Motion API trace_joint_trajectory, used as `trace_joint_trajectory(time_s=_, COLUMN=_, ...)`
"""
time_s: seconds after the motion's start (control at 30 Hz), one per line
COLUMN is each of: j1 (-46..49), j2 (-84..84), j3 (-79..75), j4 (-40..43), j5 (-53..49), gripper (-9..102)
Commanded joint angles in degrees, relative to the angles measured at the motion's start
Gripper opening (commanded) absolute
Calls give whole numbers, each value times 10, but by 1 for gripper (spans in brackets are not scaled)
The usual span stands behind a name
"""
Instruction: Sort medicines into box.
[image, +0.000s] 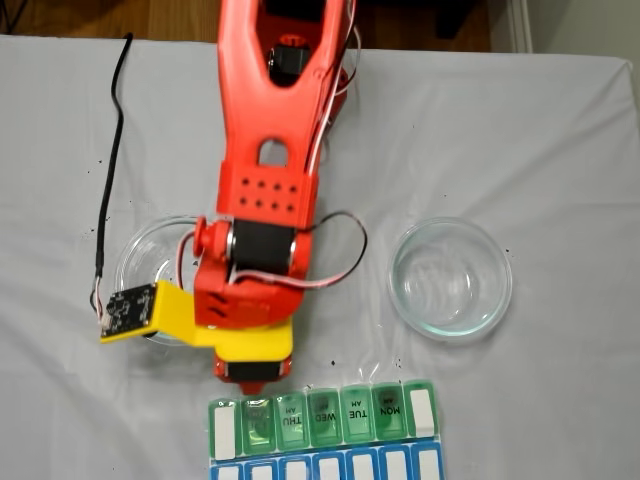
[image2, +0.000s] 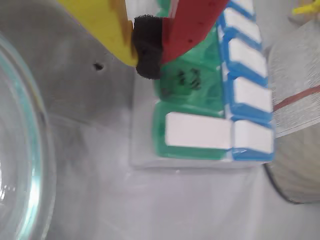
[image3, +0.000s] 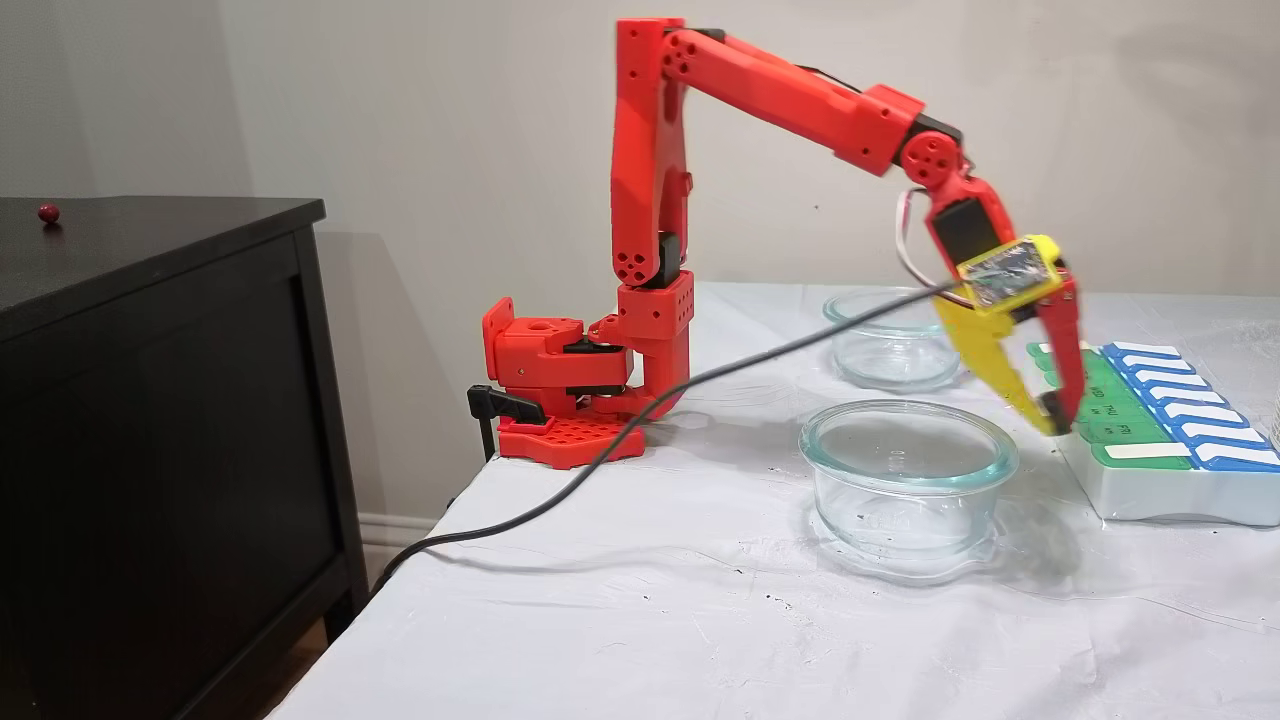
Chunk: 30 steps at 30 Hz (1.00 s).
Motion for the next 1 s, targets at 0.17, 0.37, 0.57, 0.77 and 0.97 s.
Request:
trace_joint_trajectory(time_s=0.17, j1=-53, j2=353, j3=181, j4=62, j5=-60, gripper=0)
trace_joint_trajectory(time_s=0.37, j1=-82, j2=640, j3=345, j4=232, j5=-100, gripper=0)
trace_joint_trajectory(time_s=0.57, j1=-116, j2=640, j3=435, j4=307, j5=-92, gripper=0)
trace_joint_trajectory(time_s=0.77, j1=-156, j2=640, j3=500, j4=329, j5=-112, gripper=3)
trace_joint_trajectory(time_s=0.97, j1=-135, j2=639, j3=511, j4=326, j5=-99, gripper=0)
